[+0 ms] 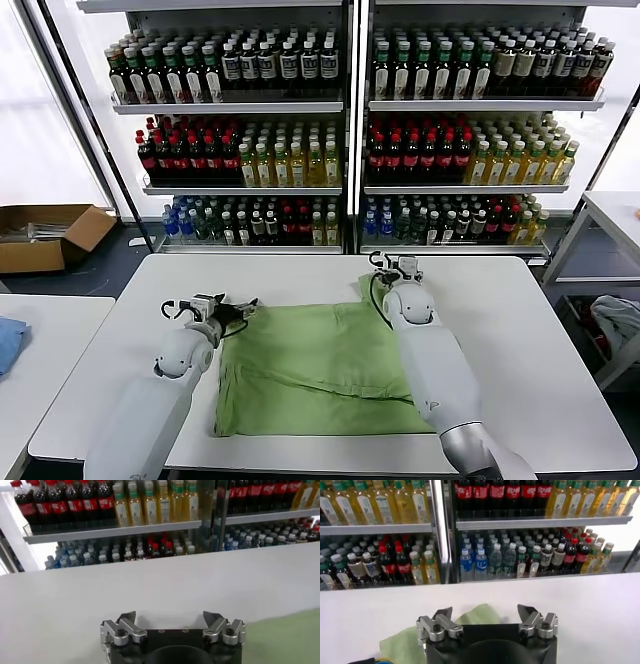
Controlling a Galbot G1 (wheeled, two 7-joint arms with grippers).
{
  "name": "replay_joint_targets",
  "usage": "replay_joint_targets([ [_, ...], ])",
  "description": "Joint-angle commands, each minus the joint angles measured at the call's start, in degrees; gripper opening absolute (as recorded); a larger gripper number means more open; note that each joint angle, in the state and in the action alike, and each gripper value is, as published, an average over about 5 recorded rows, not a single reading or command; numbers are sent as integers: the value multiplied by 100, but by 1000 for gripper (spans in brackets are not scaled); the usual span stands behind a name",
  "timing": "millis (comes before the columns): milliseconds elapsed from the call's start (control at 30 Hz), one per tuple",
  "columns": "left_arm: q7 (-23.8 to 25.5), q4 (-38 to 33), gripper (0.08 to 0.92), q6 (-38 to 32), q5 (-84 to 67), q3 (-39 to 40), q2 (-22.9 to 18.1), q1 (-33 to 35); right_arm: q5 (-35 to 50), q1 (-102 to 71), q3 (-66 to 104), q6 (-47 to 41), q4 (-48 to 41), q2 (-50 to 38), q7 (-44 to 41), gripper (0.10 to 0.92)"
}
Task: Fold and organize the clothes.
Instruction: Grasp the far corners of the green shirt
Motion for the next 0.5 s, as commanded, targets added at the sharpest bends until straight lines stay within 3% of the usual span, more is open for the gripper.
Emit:
replay_joint_targets([
  [33,-1,-318,823,21,-3,-44,7,302,-15,-25,-1,2,-9,20,-11,823],
  [267,2,-425,797,9,-30,-141,9,532,-40,-175,2,-18,83,26,-8,823],
  [400,6,-392,697,1,-31,-157,-51,592,-70,-240,4,-20,63,65,-16,807],
  [500,6,-377,610,0,-35,-153,-81,601,-78,-296,16,-15,50,78,-21,742],
])
